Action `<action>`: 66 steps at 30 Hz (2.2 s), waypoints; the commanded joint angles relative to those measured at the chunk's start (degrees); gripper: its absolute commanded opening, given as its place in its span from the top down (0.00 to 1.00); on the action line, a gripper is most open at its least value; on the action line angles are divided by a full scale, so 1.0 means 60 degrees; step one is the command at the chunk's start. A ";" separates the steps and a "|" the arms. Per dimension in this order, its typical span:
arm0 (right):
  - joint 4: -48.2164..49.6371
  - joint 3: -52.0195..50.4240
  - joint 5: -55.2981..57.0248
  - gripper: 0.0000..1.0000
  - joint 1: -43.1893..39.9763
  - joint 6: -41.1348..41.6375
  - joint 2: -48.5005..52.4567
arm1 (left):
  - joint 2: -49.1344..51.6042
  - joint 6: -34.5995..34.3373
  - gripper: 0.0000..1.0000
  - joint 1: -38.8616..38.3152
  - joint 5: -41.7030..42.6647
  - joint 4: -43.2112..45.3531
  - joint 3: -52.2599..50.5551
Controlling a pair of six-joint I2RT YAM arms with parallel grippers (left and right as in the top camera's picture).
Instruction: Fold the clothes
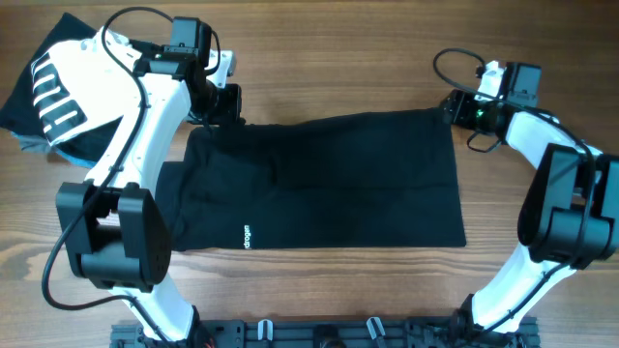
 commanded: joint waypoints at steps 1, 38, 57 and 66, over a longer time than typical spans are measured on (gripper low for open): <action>-0.0029 -0.0011 -0.0222 0.41 0.0488 0.0193 0.0641 | -0.0288 -0.0058 0.96 -0.0011 -0.0025 -0.0098 0.0015; -0.8021 -0.1293 0.1770 0.92 -0.0131 0.1905 -0.4503 | -0.1264 -0.1311 0.96 0.0903 -0.0692 -0.3056 -0.2550; -0.7442 -0.1705 0.1104 0.11 -0.0918 0.1894 -0.4473 | -0.1264 -0.1308 0.57 0.0940 -0.0936 -0.3045 -0.3187; -0.7173 -0.2324 -0.0040 0.09 -0.1829 0.1126 -0.3745 | -0.1260 -0.1366 0.44 0.0954 -0.0226 -0.1938 -0.3818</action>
